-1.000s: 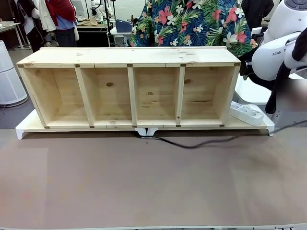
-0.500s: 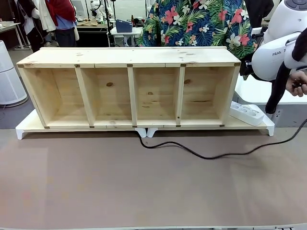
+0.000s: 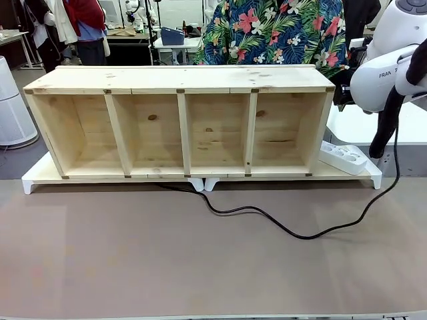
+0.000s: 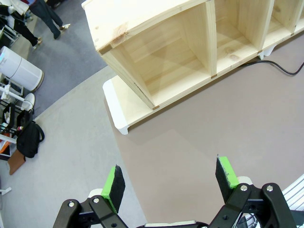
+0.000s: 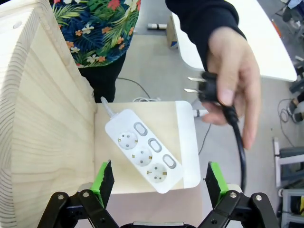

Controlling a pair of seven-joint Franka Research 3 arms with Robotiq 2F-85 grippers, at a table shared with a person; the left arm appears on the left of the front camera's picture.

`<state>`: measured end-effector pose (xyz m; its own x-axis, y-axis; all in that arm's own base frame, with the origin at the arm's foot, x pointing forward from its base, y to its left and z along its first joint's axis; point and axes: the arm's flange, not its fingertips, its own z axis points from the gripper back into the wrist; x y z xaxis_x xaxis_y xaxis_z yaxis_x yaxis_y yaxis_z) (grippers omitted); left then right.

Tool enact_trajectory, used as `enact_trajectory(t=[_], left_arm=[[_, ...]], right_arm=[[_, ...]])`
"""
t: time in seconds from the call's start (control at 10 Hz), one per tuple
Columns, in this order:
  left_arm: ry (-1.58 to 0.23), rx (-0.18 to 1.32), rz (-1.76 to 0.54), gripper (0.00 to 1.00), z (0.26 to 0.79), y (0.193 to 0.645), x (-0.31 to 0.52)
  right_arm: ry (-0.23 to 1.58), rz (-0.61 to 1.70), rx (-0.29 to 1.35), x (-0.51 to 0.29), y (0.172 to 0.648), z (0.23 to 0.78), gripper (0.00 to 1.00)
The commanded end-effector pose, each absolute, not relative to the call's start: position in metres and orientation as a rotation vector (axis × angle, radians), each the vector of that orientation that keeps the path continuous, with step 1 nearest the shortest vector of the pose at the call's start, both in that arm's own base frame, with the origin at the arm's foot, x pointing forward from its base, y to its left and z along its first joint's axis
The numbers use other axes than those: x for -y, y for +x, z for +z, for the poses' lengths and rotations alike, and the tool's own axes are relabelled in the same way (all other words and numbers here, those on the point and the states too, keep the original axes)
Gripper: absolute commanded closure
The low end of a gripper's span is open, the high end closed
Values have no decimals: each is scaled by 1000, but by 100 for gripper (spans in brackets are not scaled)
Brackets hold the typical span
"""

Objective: Perform cable management.
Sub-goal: Release the Power Cable when the human grasps it.

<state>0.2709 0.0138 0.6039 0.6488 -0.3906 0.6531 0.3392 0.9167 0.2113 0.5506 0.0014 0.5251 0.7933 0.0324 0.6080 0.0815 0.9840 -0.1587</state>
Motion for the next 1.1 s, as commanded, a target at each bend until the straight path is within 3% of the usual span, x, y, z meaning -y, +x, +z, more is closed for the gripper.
enact_trajectory(t=[0.0, 1.0], left_arm=[[66, 763, -404, 0, 604, 271, -13], [66, 763, -404, 0, 604, 271, -13]], right_arm=[[-182, -29, 647, -1, 550, 525, 0], [-182, -29, 647, -1, 550, 525, 0]])
